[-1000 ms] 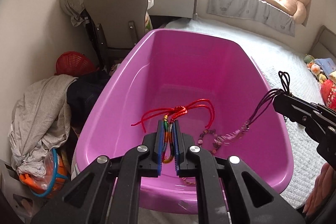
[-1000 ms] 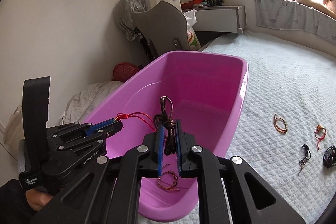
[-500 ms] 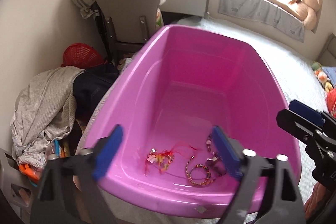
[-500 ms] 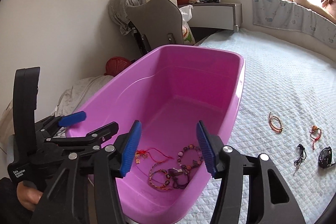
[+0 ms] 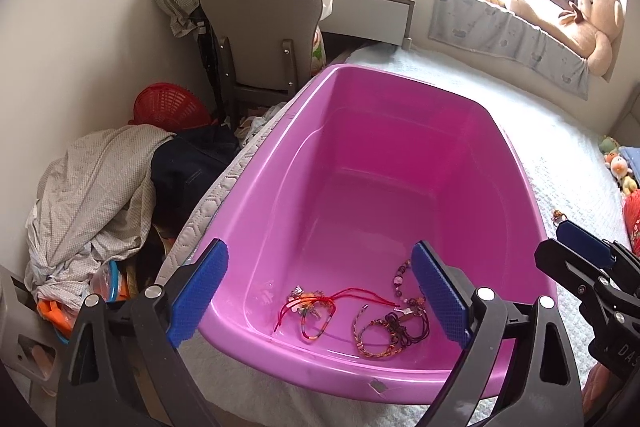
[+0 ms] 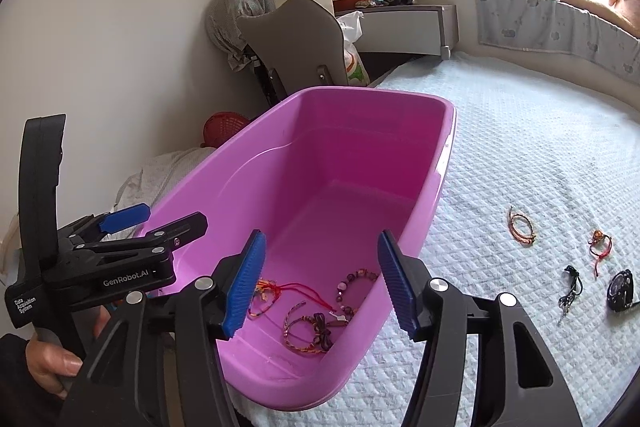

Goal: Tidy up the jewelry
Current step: 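Withdraw both grippers from the tub back over the bed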

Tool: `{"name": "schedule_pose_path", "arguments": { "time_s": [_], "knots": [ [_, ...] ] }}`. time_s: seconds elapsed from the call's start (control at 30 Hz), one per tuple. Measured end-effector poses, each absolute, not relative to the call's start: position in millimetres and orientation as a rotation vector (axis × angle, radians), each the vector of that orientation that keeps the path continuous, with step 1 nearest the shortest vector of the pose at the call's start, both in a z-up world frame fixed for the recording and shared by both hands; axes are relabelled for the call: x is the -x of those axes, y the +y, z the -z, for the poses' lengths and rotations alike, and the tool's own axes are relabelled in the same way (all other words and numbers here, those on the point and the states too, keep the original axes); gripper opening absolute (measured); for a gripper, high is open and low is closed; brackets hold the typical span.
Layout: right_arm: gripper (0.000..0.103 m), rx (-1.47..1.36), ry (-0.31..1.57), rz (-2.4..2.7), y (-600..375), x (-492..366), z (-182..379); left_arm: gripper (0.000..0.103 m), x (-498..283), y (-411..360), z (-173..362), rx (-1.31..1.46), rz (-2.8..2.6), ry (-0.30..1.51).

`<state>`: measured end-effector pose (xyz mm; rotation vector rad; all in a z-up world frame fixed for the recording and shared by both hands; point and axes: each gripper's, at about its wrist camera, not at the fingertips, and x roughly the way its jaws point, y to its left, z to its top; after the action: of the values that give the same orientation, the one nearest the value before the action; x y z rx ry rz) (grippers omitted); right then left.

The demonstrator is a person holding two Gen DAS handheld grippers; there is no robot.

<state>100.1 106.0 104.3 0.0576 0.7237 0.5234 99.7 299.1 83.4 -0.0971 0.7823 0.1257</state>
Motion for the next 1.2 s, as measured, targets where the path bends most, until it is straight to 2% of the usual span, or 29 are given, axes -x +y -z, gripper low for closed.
{"name": "schedule_pose_path", "arguments": {
  "time_s": [0.6, 1.2],
  "knots": [
    [0.059, -0.129, 0.723, -0.485, 46.2, -67.9, -102.6, 0.091, -78.4, 260.7, -89.6, 0.056, -0.074, 0.795],
    [0.061, -0.231, 0.79, -0.314, -73.4, -33.0, -65.9, 0.091, -43.2, 162.4, -87.6, -0.023, 0.088, 0.827]
  ]
}}
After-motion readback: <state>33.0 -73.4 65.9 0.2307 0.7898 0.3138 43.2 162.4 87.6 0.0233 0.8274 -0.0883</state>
